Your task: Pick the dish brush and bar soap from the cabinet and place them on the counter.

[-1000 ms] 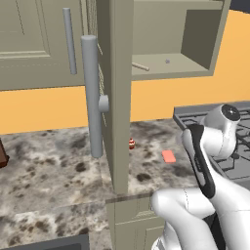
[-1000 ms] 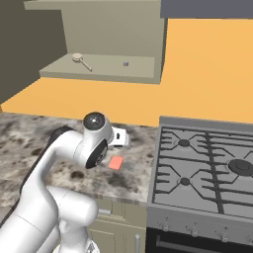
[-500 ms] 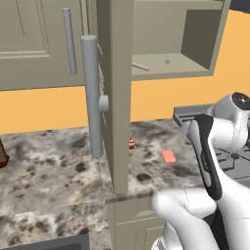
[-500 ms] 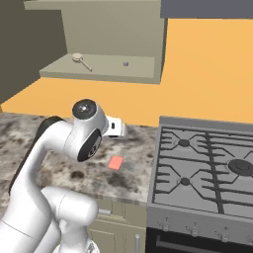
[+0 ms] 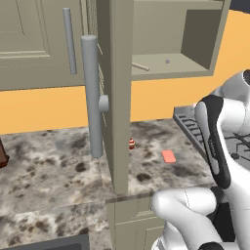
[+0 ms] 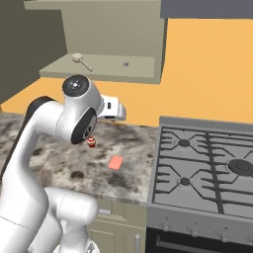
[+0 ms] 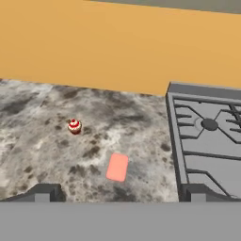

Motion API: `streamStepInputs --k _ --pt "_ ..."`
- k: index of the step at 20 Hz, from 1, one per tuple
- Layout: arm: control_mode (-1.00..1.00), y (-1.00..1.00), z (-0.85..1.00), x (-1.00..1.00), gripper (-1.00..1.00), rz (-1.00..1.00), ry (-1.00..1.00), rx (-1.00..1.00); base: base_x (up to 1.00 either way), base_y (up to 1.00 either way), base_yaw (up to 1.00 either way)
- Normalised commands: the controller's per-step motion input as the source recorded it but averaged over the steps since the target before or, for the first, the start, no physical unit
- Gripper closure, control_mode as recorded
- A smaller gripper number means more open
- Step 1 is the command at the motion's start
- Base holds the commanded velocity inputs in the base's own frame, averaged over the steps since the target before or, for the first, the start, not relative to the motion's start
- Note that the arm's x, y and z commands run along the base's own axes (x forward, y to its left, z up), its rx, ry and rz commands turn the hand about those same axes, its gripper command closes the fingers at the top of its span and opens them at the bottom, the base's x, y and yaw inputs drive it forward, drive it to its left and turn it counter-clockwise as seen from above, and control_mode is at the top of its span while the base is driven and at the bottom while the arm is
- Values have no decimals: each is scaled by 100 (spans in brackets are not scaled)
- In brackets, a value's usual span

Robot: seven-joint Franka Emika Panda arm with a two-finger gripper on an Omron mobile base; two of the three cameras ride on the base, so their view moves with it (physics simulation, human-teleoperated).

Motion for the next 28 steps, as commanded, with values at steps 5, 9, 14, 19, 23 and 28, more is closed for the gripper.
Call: streamStepInputs --k 5,9,14,19,23,28 --pt "-100 1 59 0 -100 0 -4 2 0 0 0" --pt "-100 4 41 0 -100 0 -3 2 0 0 0" --pt "-100 8 25 0 -100 0 -4 5 0 0 0" --pt "-100 11 30 1 -100 0 -5 8 0 0 0" --pt "-100 10 18 6 -100 0 -3 8 0 0 0" --pt "-100 13 9 6 -100 0 -7 10 0 0 0"
